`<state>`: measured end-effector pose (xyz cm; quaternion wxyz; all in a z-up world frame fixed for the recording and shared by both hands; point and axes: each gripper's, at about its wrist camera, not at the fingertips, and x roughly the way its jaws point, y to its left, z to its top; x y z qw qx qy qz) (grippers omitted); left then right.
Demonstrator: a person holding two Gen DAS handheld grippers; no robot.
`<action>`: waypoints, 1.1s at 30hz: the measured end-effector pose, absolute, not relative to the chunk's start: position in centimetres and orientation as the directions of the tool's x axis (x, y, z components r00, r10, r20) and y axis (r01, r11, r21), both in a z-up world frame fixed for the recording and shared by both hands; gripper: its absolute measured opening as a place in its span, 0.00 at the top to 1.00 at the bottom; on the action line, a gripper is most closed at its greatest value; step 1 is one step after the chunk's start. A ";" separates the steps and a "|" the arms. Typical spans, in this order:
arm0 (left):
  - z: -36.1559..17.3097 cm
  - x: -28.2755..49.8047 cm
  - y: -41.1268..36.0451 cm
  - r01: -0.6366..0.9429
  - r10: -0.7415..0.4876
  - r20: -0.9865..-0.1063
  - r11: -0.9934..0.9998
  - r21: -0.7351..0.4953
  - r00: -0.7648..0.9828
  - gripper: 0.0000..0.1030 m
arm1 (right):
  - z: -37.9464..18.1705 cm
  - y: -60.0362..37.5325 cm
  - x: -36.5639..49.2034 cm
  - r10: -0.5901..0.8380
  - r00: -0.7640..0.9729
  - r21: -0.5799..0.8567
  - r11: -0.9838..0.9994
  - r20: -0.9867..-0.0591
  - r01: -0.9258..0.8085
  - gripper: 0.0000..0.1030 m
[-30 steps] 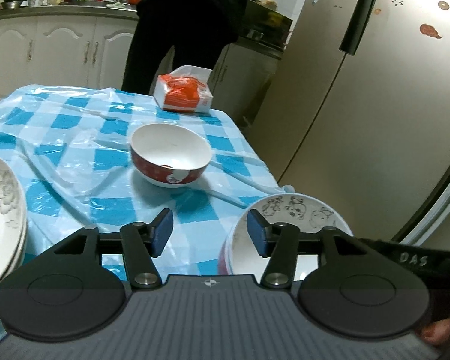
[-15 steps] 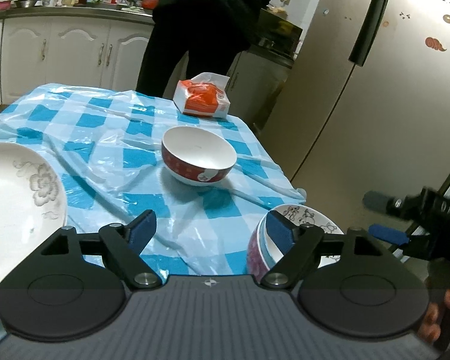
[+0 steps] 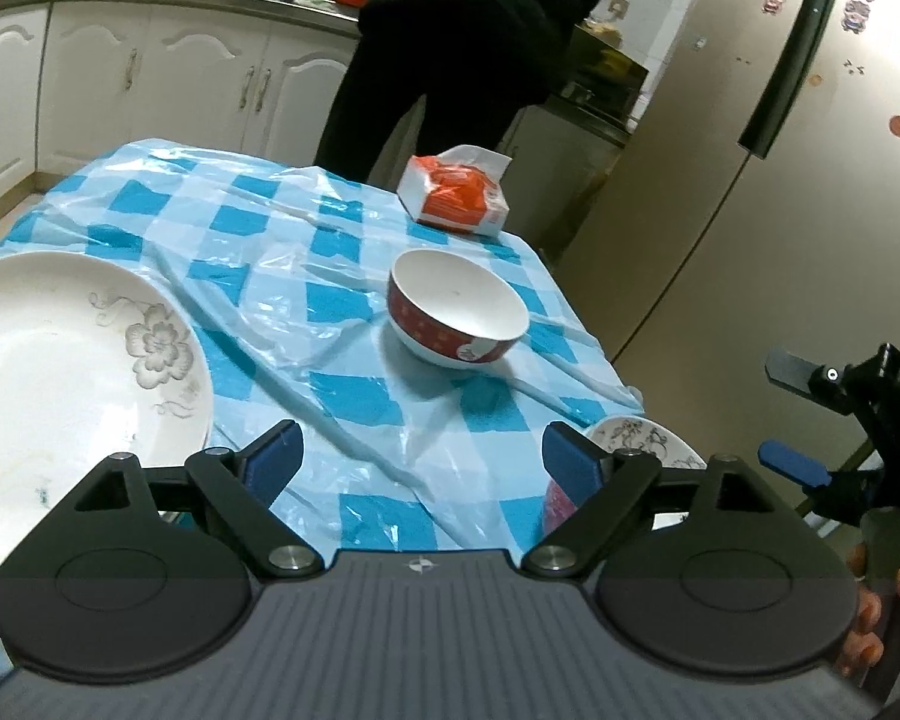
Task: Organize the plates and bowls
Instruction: 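Open both grippers and release the blue bowl on the pink-flower bowl, then move both grippers toward the red-outside white bowl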
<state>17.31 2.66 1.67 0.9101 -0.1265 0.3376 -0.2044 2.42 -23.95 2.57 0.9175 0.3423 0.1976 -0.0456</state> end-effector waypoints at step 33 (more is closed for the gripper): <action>0.0 25.1 -0.1 0.142 -0.402 -0.572 0.884 -0.444 0.715 0.00 | 2.0 -24.8 12.8 0.254 0.829 0.595 0.795 -0.499 0.114 0.07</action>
